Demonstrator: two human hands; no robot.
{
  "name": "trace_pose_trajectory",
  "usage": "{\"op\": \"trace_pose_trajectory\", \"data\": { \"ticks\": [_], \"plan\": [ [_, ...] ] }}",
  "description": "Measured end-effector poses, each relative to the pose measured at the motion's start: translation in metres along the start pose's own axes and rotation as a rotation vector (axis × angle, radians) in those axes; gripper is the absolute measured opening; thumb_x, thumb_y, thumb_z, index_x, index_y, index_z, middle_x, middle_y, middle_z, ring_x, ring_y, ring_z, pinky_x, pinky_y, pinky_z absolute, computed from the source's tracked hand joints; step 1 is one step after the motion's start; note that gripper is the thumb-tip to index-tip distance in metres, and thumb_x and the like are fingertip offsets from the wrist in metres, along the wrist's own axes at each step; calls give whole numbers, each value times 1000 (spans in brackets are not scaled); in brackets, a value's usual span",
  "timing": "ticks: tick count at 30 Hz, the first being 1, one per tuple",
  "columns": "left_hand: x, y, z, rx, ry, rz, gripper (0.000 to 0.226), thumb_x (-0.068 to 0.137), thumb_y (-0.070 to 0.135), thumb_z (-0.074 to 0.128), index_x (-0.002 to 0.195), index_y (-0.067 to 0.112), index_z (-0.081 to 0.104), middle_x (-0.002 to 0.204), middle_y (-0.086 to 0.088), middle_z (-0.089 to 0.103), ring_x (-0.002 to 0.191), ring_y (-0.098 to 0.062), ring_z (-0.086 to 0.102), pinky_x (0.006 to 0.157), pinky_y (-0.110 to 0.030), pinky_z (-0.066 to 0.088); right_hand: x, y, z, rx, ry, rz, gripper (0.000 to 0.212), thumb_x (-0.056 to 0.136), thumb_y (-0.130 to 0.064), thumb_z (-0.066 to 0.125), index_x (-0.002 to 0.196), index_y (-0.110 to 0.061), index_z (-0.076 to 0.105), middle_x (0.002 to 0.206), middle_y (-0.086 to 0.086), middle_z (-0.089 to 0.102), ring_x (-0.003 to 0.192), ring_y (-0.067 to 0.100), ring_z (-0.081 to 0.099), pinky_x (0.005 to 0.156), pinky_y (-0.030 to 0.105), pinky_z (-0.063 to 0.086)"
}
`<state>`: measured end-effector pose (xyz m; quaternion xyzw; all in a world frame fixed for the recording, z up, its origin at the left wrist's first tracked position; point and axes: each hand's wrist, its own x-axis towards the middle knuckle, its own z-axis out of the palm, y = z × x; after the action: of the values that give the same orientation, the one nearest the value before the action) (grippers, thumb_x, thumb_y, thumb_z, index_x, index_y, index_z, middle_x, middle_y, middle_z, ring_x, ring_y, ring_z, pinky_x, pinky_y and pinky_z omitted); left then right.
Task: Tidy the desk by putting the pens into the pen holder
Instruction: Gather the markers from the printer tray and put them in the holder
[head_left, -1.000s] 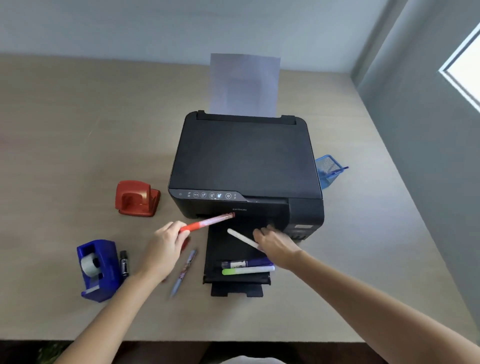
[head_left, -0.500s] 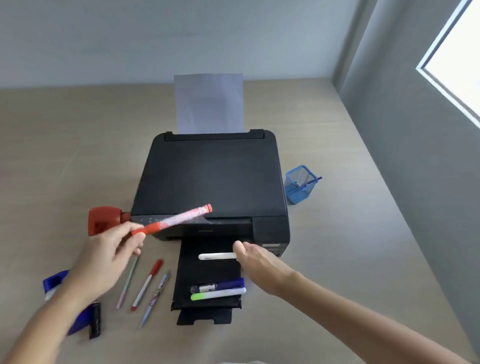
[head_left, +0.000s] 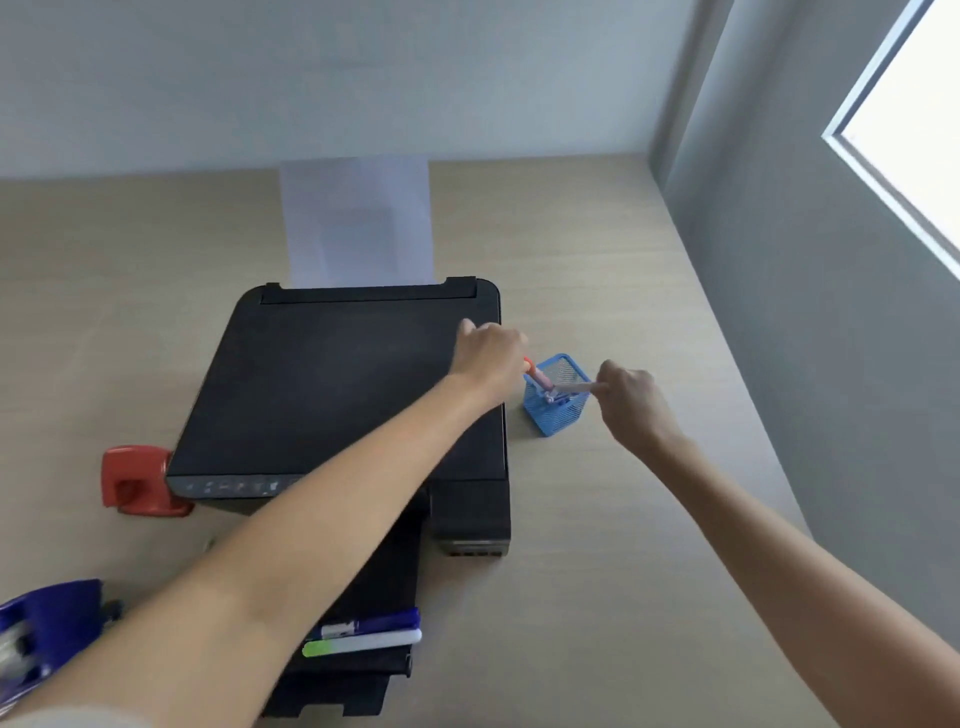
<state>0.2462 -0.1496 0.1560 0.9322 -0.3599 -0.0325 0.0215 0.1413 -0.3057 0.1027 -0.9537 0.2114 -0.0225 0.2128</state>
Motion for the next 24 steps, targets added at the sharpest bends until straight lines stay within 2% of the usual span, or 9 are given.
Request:
{"op": "trace_pose_trajectory", "data": {
  "ticks": [4,6,9,13,16,18,20,22,24],
  "plan": [
    [25,18,26,84,-139,9,18,87,30,66,94,14,66,98,-5,70,98,-25,61,91,-39,35,20,0,26,-106,-130,-126,25,92,-1,42,105,-2,63,93,19,60,82,37,59,56,32,34],
    [22,16,28,79,-113,46,20,90,29,62,102,14,66,105,-6,68,103,-25,58,93,-40,35,19,-4,27,-26,-116,-99,23,90,-2,46,109,-4,59,93,22,63,83,40,61,58,35,41],
    [-7,-6,11,-116,19,132,33,90,30,61,120,17,62,113,-5,64,106,-23,56,97,-40,39,3,-14,12,101,-35,-12,26,93,-10,49,118,-8,51,85,24,62,75,39,56,58,34,38],
    [-101,-63,-18,-489,237,185,14,90,21,63,101,14,66,94,1,65,84,-12,58,77,-22,49,-47,-42,-12,228,255,-169,20,95,-15,47,114,-12,52,67,10,61,61,35,52,57,40,47],
    [-187,-105,-4,-517,293,64,6,90,17,63,84,15,63,81,5,60,74,-10,57,69,-18,47,-107,-80,-17,283,421,-449,12,92,-7,53,101,-6,61,60,-14,44,57,10,41,56,13,39],
    [-241,-126,26,-474,206,-35,9,89,20,63,80,19,61,78,9,58,71,-5,54,67,-19,46,-144,-101,0,309,303,-662,11,91,-6,55,98,-4,64,72,-5,58,66,5,48,64,4,38],
    [-288,-142,67,-427,66,-67,8,88,24,63,81,22,62,80,11,59,73,-3,53,68,-22,47,-170,-115,33,244,29,-790,14,97,-16,48,101,-9,60,80,3,63,65,16,54,60,19,49],
    [-319,-151,108,-412,-58,-78,6,87,28,62,85,23,64,86,11,59,80,-4,53,72,-28,50,-183,-124,73,101,-201,-760,19,100,-25,39,106,-16,55,84,3,59,63,21,56,56,33,52],
    [-334,-157,136,-395,-136,-82,11,86,30,63,95,24,65,93,9,58,88,-9,56,76,-33,52,-190,-131,109,-19,-330,-635,24,99,-30,37,117,-20,50,99,4,57,74,25,62,64,37,56]
  ]
}}
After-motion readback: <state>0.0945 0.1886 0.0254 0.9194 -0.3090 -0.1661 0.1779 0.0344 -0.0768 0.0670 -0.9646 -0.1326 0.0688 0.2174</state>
